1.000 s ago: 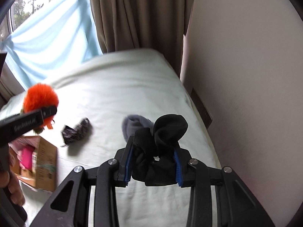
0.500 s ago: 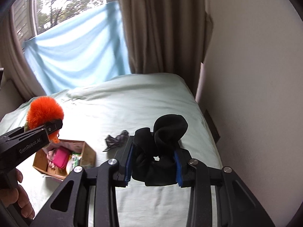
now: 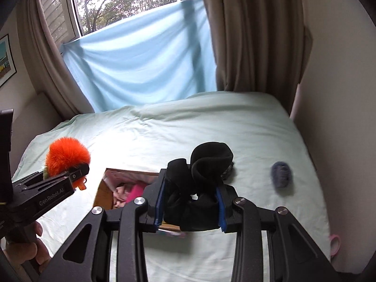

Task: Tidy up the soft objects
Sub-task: 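Carry the pompom into the box with the left tool while the right tool drops the sock in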

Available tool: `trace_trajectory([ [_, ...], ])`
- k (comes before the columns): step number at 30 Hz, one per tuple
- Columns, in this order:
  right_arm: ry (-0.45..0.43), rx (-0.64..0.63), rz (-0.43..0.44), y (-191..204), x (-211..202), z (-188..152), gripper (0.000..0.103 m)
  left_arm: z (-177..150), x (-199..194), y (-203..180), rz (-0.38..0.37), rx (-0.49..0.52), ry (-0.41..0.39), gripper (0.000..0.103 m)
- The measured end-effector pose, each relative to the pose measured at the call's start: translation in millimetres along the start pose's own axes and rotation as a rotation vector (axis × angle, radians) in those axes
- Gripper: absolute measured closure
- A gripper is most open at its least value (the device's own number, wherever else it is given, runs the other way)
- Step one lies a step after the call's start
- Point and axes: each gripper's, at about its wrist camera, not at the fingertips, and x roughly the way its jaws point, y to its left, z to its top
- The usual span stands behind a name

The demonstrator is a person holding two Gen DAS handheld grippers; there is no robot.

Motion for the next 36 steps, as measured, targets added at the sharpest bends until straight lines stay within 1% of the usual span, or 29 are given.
trace_trajectory([
  [4,0.038,0.001,0.000,41.0,19.3,-4.3,0.070,-4.4,20.2,47.6,0.009,0.012,0.043,0.065],
  [8,0.086,-0.008,-0.003,75.2,43.0,-7.1,0.070,-10.1,46.8,83.9,0.008,0.019,0.093,0.065],
  [12,0.142,0.012,0.017,101.9,76.5,-8.5,0.070,-15.9,83.9,109.1,0.010,0.024,0.153,0.065],
  [17,0.249,0.006,0.041,128.3,133.3,-13.3,0.070,-21.9,130.2,124.9,-0.003,0.011,0.231,0.065],
  [21,0.327,0.028,0.052,135.2,172.4,-17.3,0.070,-25.7,163.8,130.6,-0.004,0.002,0.297,0.065],
  [27,0.424,0.046,0.067,132.5,221.9,-21.3,0.070,-30.0,204.8,129.0,-0.012,-0.011,0.376,0.065],
  [31,0.496,0.071,0.079,125.0,250.6,-26.2,0.070,-38.4,230.0,120.3,-0.016,0.029,0.421,0.065],
  [36,0.546,0.114,0.080,114.0,276.9,-33.1,0.070,-43.3,250.4,112.7,-0.037,0.037,0.476,0.065],
])
